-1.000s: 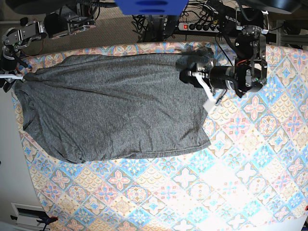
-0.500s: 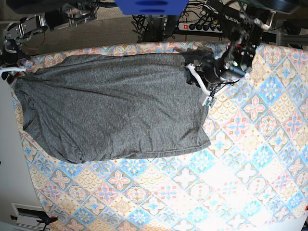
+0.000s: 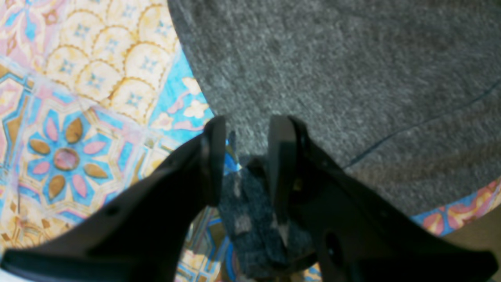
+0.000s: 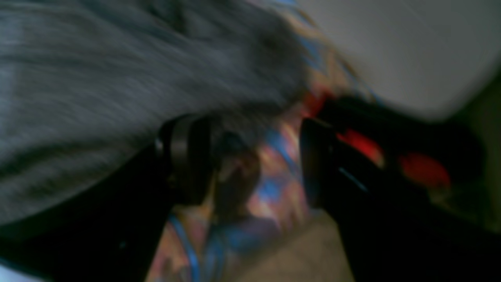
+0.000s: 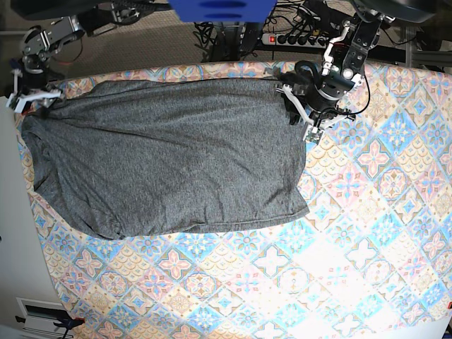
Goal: Layout the t-shirt on the table in an organized manner, then fold the t-shirt properly
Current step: 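Grasp the shirt's edge corner with the left gripper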
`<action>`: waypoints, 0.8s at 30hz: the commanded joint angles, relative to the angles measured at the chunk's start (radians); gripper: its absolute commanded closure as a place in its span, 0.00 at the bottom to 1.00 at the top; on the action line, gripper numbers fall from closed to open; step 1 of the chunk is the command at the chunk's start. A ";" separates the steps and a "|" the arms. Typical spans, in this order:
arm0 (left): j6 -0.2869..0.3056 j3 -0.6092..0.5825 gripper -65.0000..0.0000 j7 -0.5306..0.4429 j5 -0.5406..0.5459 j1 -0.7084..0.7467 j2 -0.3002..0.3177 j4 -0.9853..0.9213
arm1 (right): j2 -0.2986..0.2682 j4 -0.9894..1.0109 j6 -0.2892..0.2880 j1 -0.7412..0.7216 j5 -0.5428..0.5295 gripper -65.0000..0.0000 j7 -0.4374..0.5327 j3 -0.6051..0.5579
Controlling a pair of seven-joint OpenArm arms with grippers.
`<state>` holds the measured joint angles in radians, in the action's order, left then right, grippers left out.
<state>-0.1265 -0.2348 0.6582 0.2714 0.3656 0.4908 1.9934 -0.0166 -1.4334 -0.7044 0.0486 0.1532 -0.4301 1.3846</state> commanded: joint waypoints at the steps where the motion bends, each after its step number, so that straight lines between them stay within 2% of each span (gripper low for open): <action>1: 0.000 0.004 0.72 -0.016 -0.002 -0.006 0.004 0.016 | -0.023 -0.020 0.006 -0.005 -0.022 0.50 0.024 0.003; 12: 0.000 0.004 0.72 -0.015 -0.004 -0.001 0.004 0.016 | -0.023 0.062 0.006 -0.029 -0.027 0.51 0.023 0.003; 18: 0.000 0.004 0.72 -0.015 -0.004 -0.001 0.004 0.016 | -0.026 0.128 0.006 -0.025 -0.163 0.51 0.014 0.003; 21: 0.000 0.004 0.72 -0.015 -0.004 -0.001 0.004 0.016 | -0.027 0.139 0.006 -0.025 -0.186 0.51 -0.054 0.003; 24: 0.000 0.004 0.72 -0.015 -0.004 -0.001 0.004 0.016 | -0.029 0.159 0.006 -0.025 -0.231 0.51 -0.174 0.003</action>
<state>-0.1265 -0.2348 0.6582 0.2710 0.3683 0.4904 1.9934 -0.0399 -1.2716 -0.6926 0.0250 -0.0910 -0.5755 1.3880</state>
